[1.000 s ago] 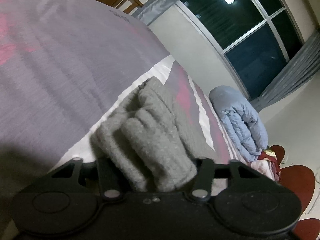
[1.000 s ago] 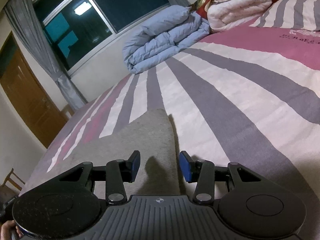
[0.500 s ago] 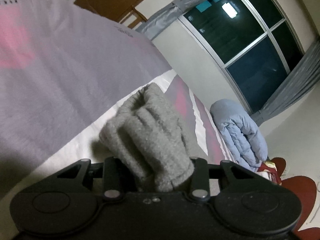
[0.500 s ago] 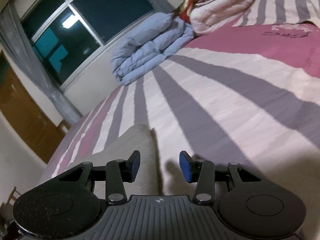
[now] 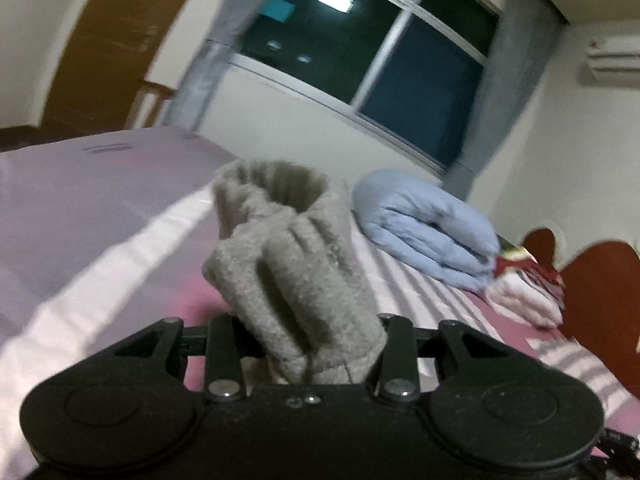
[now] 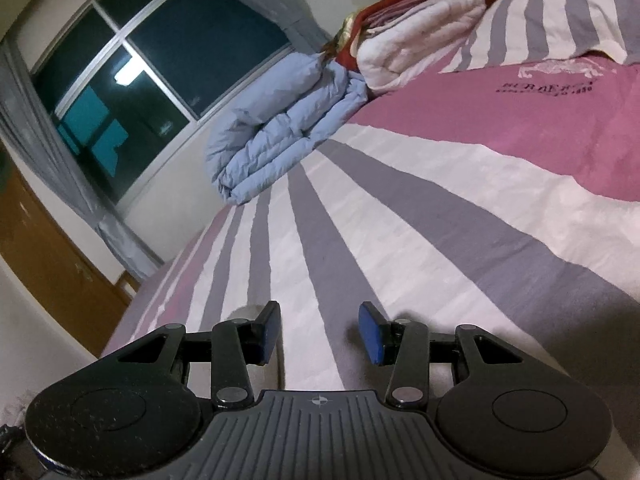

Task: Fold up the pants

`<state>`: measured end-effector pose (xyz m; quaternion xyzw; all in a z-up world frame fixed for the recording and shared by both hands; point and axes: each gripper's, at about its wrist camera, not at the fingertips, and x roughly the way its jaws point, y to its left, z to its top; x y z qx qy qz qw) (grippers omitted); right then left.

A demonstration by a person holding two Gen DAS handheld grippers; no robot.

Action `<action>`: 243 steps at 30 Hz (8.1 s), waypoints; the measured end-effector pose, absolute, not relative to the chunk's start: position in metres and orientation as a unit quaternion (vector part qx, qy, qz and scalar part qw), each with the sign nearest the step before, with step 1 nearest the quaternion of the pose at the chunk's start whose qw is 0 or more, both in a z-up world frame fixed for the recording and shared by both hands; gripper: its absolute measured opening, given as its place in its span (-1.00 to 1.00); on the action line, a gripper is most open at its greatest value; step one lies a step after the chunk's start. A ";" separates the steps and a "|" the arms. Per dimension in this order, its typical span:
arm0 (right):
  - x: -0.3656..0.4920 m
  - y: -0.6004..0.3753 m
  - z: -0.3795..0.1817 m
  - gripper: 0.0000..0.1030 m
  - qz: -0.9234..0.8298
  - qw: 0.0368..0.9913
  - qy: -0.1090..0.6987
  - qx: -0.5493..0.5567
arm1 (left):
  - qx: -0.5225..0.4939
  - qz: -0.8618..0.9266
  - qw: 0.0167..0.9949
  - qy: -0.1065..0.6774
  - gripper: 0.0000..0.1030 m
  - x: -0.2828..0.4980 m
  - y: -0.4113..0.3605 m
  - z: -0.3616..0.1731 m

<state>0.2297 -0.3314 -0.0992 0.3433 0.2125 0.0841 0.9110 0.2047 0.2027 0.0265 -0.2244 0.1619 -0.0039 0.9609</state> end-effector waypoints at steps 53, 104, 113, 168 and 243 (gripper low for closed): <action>0.184 -0.422 -0.108 -0.11 0.005 0.888 0.232 0.398 | 0.197 -0.090 0.953 0.210 0.36 0.205 -0.170 -0.033; 0.249 -0.199 -0.103 0.04 0.181 0.865 0.297 0.361 | 0.025 -0.012 0.979 0.203 0.22 0.129 0.077 -0.043; 0.253 -0.209 -0.110 0.05 0.198 0.848 0.296 0.393 | 0.016 -0.025 0.977 0.211 0.17 0.137 0.072 -0.044; 0.256 -0.208 -0.101 -0.18 0.220 0.843 0.295 0.392 | 0.100 -0.020 0.973 0.207 0.12 0.123 0.050 -0.047; 0.272 -0.255 -0.078 0.28 0.231 0.845 0.334 0.348 | -0.218 -0.109 0.929 0.279 0.25 0.203 0.175 -0.044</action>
